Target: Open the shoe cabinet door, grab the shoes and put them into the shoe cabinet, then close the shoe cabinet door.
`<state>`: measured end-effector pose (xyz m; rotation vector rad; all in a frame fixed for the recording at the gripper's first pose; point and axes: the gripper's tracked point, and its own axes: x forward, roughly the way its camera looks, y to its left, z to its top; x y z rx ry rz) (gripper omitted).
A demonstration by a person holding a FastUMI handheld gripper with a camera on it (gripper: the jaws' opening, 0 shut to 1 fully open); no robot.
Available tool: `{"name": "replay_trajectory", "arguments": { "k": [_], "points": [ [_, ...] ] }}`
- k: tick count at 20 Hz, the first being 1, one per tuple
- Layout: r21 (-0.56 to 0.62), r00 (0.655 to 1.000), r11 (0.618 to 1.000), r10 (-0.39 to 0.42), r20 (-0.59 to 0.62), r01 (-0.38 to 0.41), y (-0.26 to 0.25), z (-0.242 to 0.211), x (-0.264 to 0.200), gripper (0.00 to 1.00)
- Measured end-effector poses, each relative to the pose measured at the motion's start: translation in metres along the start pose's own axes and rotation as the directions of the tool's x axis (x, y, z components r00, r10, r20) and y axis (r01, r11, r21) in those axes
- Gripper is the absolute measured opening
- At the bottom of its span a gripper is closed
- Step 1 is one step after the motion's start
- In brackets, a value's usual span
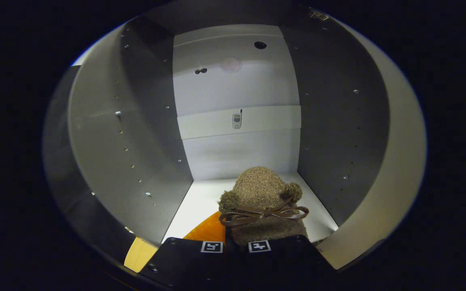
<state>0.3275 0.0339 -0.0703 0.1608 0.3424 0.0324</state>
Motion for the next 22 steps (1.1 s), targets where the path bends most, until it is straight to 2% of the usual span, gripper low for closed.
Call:
{"name": "replay_trajectory", "arguments": {
  "k": [9,13,16,19,22],
  "points": [
    [-0.024,0.987,1.000,-0.016,-0.157,0.013,-0.002,-0.028,0.113,0.08],
    [0.015,0.976,0.999,-0.037,-0.212,0.041,-0.006,-0.040,0.140,0.08],
    [0.026,0.976,0.998,-0.056,-0.211,0.063,-0.005,-0.041,0.152,0.09],
    [0.024,0.972,0.999,-0.023,-0.235,0.029,0.006,-0.045,0.142,0.21],
    [0.000,0.971,1.000,0.026,-0.237,-0.027,0.019,-0.042,0.117,0.62]
  ]
}}
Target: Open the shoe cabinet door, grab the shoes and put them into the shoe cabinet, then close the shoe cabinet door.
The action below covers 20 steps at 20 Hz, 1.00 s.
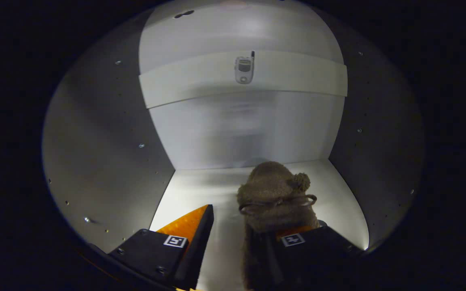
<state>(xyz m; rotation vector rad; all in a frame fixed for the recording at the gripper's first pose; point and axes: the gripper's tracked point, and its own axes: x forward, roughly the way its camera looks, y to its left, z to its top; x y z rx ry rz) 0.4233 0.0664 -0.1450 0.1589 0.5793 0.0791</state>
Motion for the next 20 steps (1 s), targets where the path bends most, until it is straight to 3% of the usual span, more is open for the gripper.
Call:
{"name": "replay_trajectory", "arguments": {
  "k": [2,4,9,16,20],
  "points": [
    [0.003,1.000,1.000,0.013,0.019,-0.013,0.005,0.000,-0.020,0.88],
    [0.020,0.999,1.000,0.006,0.037,-0.007,0.003,-0.003,-0.041,0.99],
    [0.023,0.978,1.000,0.013,0.210,-0.018,0.006,0.001,-0.125,0.99],
    [-0.013,0.888,0.998,-0.042,0.459,0.054,-0.005,-0.028,-0.299,0.98],
    [-0.066,0.857,0.994,-0.040,0.514,0.086,-0.019,-0.058,-0.376,0.98]
  ]
}}
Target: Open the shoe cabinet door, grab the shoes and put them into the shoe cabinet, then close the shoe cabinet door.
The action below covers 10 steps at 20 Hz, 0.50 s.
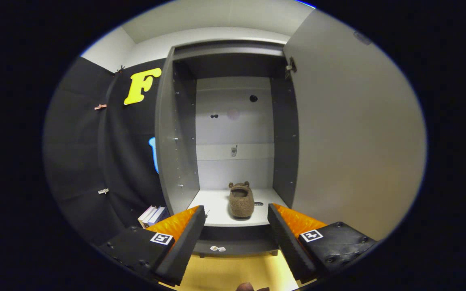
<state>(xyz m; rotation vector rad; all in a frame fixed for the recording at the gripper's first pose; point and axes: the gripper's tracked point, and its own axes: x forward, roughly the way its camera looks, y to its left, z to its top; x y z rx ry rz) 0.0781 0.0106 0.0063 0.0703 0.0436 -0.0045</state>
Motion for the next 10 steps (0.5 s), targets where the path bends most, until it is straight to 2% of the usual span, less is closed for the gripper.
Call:
{"name": "replay_trajectory", "arguments": {
  "k": [5,10],
  "points": [
    [-0.035,0.999,0.999,-0.014,0.051,0.016,-0.042,0.019,-0.091,0.98],
    [-0.093,0.991,0.989,-0.110,0.073,0.117,-0.098,0.029,-0.160,0.98]
  ]
}}
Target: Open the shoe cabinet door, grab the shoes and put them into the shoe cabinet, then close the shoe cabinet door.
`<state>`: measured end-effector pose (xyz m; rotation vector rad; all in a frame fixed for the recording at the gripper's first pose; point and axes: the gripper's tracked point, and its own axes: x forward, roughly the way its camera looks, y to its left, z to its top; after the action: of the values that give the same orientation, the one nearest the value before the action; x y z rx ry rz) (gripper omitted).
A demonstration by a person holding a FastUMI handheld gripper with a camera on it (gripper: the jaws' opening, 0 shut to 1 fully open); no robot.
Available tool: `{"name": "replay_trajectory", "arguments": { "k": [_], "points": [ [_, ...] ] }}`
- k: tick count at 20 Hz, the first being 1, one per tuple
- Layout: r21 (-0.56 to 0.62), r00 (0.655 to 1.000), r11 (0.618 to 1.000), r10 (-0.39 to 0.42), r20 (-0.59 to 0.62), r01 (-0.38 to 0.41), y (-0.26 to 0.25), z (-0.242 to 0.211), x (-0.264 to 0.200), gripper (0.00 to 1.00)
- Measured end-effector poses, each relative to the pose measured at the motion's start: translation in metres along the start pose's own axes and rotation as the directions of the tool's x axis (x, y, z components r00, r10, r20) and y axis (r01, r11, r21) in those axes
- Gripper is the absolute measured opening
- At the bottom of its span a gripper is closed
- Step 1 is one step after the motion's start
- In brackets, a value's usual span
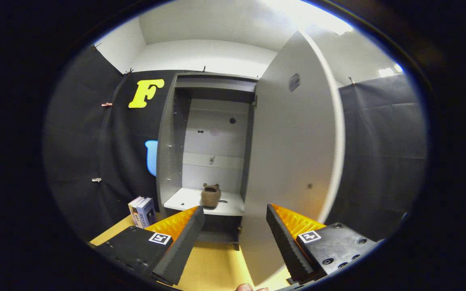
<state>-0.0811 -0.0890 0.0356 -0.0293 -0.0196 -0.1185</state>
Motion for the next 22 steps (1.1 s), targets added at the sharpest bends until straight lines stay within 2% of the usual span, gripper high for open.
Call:
{"name": "replay_trajectory", "arguments": {
  "k": [3,7,12,16,22],
  "points": [
    [0.013,0.996,0.996,-0.094,-0.004,0.094,-0.049,0.007,-0.016,0.98],
    [0.002,0.971,0.971,-0.239,-0.001,0.239,-0.121,0.011,-0.030,0.98],
    [0.045,0.935,0.936,-0.345,-0.078,0.349,-0.183,-0.018,-0.004,0.98],
    [0.072,0.933,0.937,-0.331,-0.139,0.343,-0.214,-0.041,0.024,0.98],
    [0.170,0.948,0.946,-0.241,-0.207,0.278,-0.209,-0.071,0.055,0.99]
  ]
}}
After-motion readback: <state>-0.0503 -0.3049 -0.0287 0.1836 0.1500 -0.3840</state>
